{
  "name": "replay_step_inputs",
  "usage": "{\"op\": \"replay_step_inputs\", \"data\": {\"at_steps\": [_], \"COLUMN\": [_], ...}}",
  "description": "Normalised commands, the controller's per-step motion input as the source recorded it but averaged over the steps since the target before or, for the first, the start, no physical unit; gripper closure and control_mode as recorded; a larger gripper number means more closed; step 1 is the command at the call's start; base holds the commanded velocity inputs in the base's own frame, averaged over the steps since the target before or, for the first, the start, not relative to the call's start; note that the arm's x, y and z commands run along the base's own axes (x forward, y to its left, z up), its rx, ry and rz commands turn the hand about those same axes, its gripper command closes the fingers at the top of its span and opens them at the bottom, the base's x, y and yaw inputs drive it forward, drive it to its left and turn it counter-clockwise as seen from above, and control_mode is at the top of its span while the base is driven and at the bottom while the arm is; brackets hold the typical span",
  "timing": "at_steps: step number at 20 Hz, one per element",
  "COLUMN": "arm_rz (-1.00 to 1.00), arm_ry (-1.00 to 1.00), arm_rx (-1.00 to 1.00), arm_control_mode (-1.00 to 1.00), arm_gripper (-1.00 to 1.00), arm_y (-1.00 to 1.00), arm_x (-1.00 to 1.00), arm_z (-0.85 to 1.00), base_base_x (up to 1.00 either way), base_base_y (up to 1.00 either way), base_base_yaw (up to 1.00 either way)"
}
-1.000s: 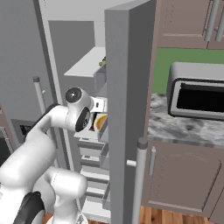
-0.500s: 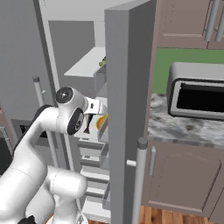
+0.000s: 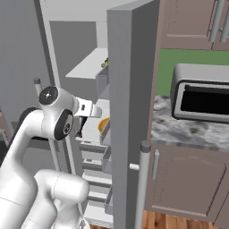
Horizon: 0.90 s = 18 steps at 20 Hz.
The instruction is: Transport the fish from the fridge to the microwave and turn on the microwave.
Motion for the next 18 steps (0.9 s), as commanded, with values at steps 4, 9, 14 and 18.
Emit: {"op": "replay_step_inputs", "data": {"at_steps": [4,9,14,18], "arm_rz": [0.00,0.00,0.01,0.01], "arm_ry": [0.00,0.00,-0.04,-0.14], "arm_rx": [0.00,0.00,0.00,0.00], "arm_control_mode": [-1.00,-1.00,-1.00,-1.00], "arm_gripper": [1.00,1.00,1.00,1.00], "arm_y": [0.08,0.01,0.00,0.03], "arm_x": [-0.49,-0.57,-0.61,-0.57], "arm_z": [0.30,0.19,0.12,0.12], "base_base_x": [0.00,0.00,0.00,0.00], "base_base_y": [0.00,0.00,0.00,0.00], "base_base_yaw": [0.00,0.00,0.00,0.00]}}
